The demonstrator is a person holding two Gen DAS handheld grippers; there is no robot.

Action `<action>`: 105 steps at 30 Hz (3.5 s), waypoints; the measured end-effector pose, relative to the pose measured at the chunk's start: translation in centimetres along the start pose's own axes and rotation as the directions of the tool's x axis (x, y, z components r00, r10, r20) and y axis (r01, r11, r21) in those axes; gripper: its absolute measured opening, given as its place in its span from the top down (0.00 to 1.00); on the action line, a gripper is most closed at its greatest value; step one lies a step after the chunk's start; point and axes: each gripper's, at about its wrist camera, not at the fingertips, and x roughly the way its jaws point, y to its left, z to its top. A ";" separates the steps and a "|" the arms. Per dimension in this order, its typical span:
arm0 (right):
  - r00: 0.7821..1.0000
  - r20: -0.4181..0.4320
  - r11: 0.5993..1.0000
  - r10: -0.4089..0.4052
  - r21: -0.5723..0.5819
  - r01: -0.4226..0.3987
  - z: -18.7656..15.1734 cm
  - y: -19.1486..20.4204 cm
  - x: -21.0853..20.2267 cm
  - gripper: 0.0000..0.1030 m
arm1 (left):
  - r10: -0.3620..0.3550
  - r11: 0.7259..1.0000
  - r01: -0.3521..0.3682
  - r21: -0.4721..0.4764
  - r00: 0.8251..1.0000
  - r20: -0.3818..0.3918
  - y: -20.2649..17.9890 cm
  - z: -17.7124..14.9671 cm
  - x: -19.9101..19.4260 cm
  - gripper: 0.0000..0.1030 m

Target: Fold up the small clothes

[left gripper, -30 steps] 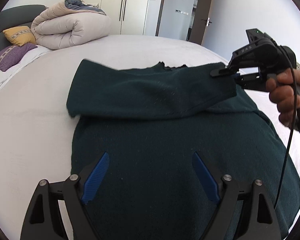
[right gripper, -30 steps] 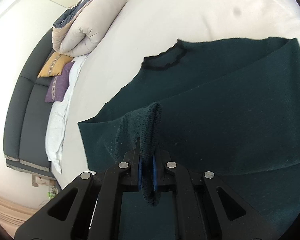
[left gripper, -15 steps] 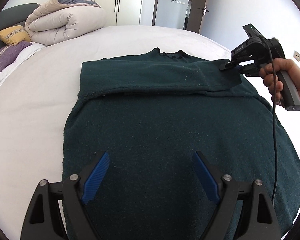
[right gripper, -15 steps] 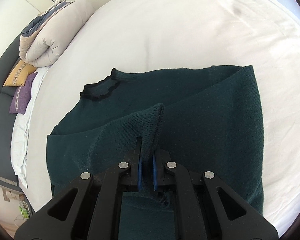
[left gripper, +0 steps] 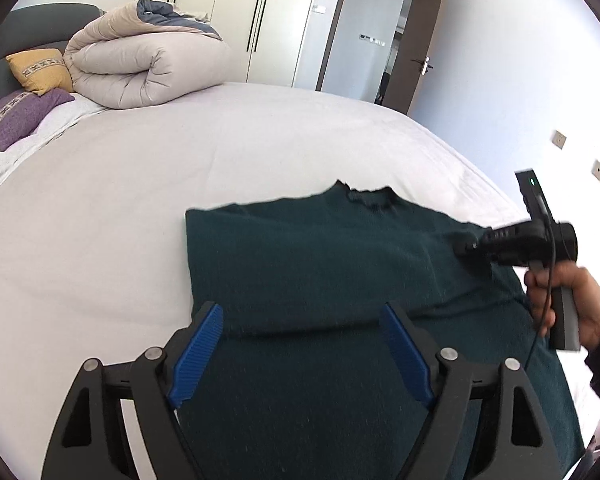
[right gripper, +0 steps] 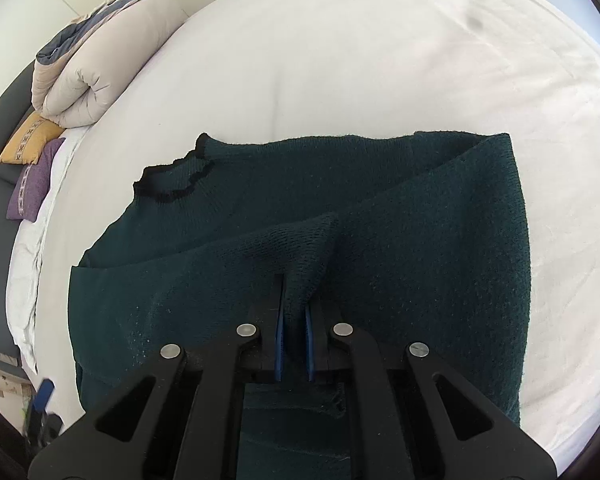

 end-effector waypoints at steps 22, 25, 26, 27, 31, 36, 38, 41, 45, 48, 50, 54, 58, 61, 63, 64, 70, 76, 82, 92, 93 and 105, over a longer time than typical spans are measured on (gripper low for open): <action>0.999 0.014 0.999 0.040 0.035 -0.040 -1.3 0.4 0.1 0.93 | 0.175 0.985 -0.174 0.024 0.965 -0.198 6.2 3.4 12.5 0.68; 0.999 0.021 0.999 0.032 0.015 -0.032 -1.4 0.8 -0.6 0.93 | 0.197 0.980 -0.187 0.069 0.960 -0.198 5.8 3.2 12.8 0.67; 1.000 0.014 1.000 0.020 0.013 -0.020 -1.4 0.8 -0.4 0.93 | 0.197 0.980 -0.188 0.064 0.960 -0.201 5.7 3.2 12.9 0.67; 1.000 -0.001 1.000 0.008 0.022 -0.008 -1.4 0.5 0.2 0.93 | 0.197 0.980 -0.188 0.060 0.959 -0.202 5.7 3.2 13.1 0.67; 0.996 -0.007 0.991 0.084 0.108 -0.082 -1.5 -1.4 1.3 0.93 | 0.184 0.982 -0.174 0.071 0.964 -0.189 5.8 2.8 13.0 0.67; 0.995 0.016 0.985 0.100 0.140 -0.102 -1.2 -1.9 1.6 0.93 | 0.192 0.980 -0.178 0.091 0.964 -0.186 5.7 2.8 13.2 0.66; 0.990 0.043 0.976 0.132 0.170 -0.137 -1.2 -2.6 1.6 0.93 | 0.184 0.982 -0.172 0.084 0.966 -0.184 5.7 2.8 13.1 0.66; 0.988 0.104 0.976 0.116 0.174 -0.133 -1.2 -3.2 0.8 0.91 | 0.170 0.984 -0.159 0.079 0.969 -0.179 6.2 3.0 13.1 0.66; 0.985 0.168 0.985 -0.030 0.174 0.000 -1.3 -2.9 -1.3 0.90 | 0.241 0.969 -0.225 0.100 0.952 -0.188 5.6 2.8 12.2 0.44; 0.975 0.215 0.988 0.063 0.126 -0.092 -2.0 -1.3 -3.0 0.90 | 0.185 0.982 -0.186 0.011 0.967 -0.176 6.2 3.0 10.7 0.45; 0.960 0.174 0.970 0.219 0.066 -0.233 -2.5 0.8 -2.5 0.90 | 0.198 0.980 -0.194 0.039 0.963 -0.182 6.0 2.8 11.3 0.44; 0.958 0.013 0.958 0.287 0.019 -0.287 -3.3 3.2 1.6 0.90 | 0.113 0.991 -0.125 -0.048 0.971 -0.212 8.0 2.6 11.9 0.42; 0.935 0.021 0.927 0.354 0.121 -0.354 -4.5 0.5 3.2 0.90 | 0.094 0.984 -0.119 -0.136 0.980 -0.177 9.7 3.9 10.4 0.48; 0.924 0.035 0.914 0.381 0.134 -0.382 -5.2 0.3 2.9 0.90 | -0.012 0.968 -0.025 -0.251 0.990 -0.143 11.0 5.4 10.5 0.52; 0.909 0.033 0.897 0.416 0.152 -0.416 -5.3 0.2 3.1 0.90 | -0.030 0.974 -0.003 -0.225 0.990 -0.141 10.1 6.0 11.2 0.60; 0.898 0.029 0.884 0.439 0.166 -0.437 -5.4 0.1 3.3 0.90 | -0.052 0.976 0.018 -0.215 0.987 -0.150 9.8 6.1 11.9 0.65; 0.864 0.059 0.834 0.500 0.236 -0.499 -5.6 -1.2 4.2 0.90 | -0.019 0.974 -0.033 -0.226 0.975 -0.223 10.7 6.6 16.4 0.89; 0.853 0.088 0.815 0.514 0.260 -0.518 -6.3 -2.2 3.6 0.90 | -0.016 0.977 -0.030 -0.211 0.976 -0.217 10.2 6.6 15.5 0.89; 0.868 0.067 0.827 0.491 0.278 -0.489 -9.7 -3.5 1.6 0.90 | 0.013 0.997 -0.028 -0.073 0.981 -0.196 7.0 2.8 9.2 0.55; 0.940 0.166 0.928 0.299 0.180 -0.327 -21.5 -8.2 -13.0 0.33 | -0.023 0.998 0.012 -0.062 0.984 -0.176 3.8 -10.2 -6.8 0.10; 0.949 0.155 0.939 0.274 0.171 -0.299 -22.9 -8.8 -14.2 0.33 | -0.033 0.996 0.014 -0.093 0.978 -0.207 4.1 -11.5 -7.5 0.10; 0.978 0.100 0.960 0.183 0.198 -0.200 -34.3 -16.1 -19.9 0.33 | -0.188 0.951 0.100 -0.291 0.937 -0.293 5.0 -19.3 -12.2 0.12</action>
